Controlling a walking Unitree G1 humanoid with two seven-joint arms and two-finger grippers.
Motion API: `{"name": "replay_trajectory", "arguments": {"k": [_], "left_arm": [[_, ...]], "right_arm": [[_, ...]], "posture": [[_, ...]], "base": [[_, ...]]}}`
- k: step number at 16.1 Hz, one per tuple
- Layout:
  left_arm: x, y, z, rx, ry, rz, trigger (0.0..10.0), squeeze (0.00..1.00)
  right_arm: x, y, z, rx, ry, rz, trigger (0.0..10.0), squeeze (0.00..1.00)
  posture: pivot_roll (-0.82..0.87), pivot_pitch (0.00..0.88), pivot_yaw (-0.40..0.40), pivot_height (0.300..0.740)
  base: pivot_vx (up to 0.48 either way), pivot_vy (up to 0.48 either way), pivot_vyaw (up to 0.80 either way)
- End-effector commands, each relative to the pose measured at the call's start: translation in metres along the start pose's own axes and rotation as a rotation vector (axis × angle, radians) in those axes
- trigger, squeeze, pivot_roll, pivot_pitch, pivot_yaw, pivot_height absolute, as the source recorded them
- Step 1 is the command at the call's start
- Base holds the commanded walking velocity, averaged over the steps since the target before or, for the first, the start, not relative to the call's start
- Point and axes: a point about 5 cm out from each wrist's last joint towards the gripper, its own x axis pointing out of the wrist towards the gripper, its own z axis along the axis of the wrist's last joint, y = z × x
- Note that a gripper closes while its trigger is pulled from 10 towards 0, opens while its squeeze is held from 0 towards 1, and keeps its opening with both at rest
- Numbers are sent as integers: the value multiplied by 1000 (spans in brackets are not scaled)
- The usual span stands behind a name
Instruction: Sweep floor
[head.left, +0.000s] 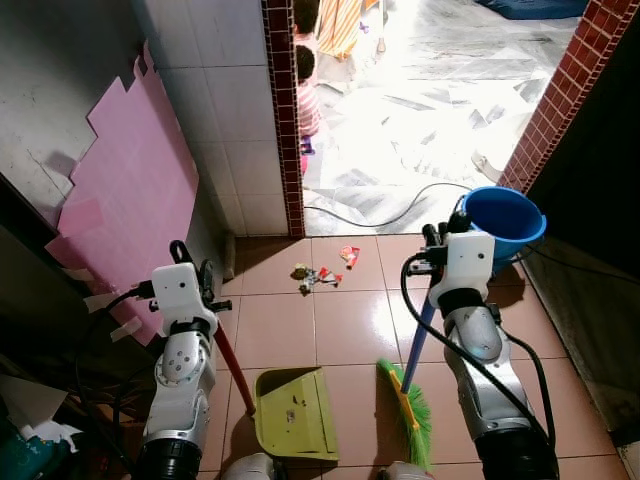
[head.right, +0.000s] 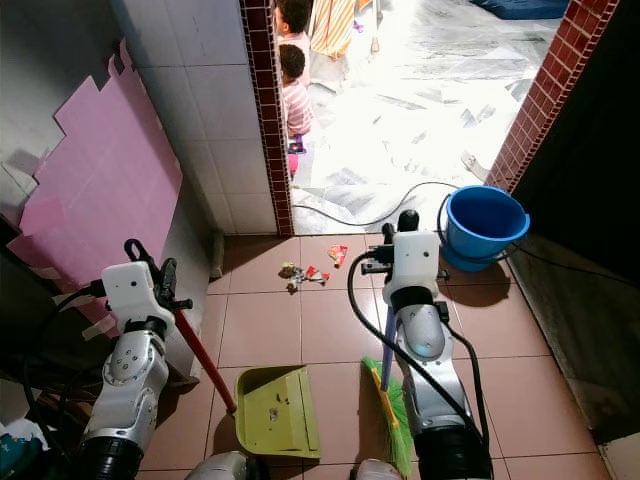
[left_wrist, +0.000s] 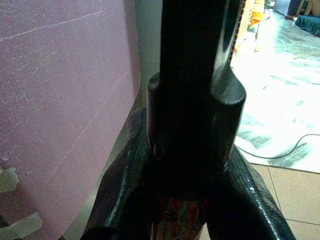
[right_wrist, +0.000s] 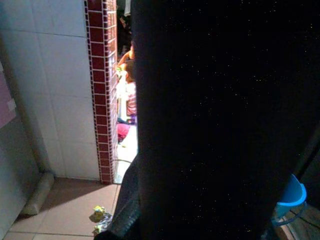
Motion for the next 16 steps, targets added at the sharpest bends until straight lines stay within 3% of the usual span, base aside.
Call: {"name": "replay_trajectory", "arguments": {"k": [1,6,7,8,9,10,12,16], "left_arm": [[21,-56,84,-16,-168,-226,10000,0],[20,-54,85,-16,-167,-233,10000,0],[7,-38,73,80,-202,-261,10000,0],[1,-35,70,120,-224,-276,10000,0],[1,-38,71,117,-229,-290,10000,0],[0,-39,71,123,-233,-301,10000,0],[3,-40,72,133,-244,-300,10000,0],[8,-36,83,112,-244,-246,10000,0]], "right_arm": [[34,7,68,214,-67,-25,10000,0],[33,8,67,219,-69,-28,10000,0],[11,9,47,166,-92,11,10000,0],[1,7,40,126,-109,23,10000,0],[1,4,41,122,-118,17,10000,0],[4,6,39,174,-95,23,10000,0],[13,14,48,156,-123,75,10000,0],[22,14,58,144,-149,92,10000,0]], "posture": [[-18,0,92,740],[-24,0,96,740],[-39,50,68,740],[-35,55,68,740],[-27,65,52,740],[-28,71,42,740],[-20,78,30,740],[-17,80,25,740]], "base": [[0,0,0],[0,0,0],[0,0,0],[0,0,0],[0,0,0],[0,0,0],[0,0,0],[0,0,0]]}}
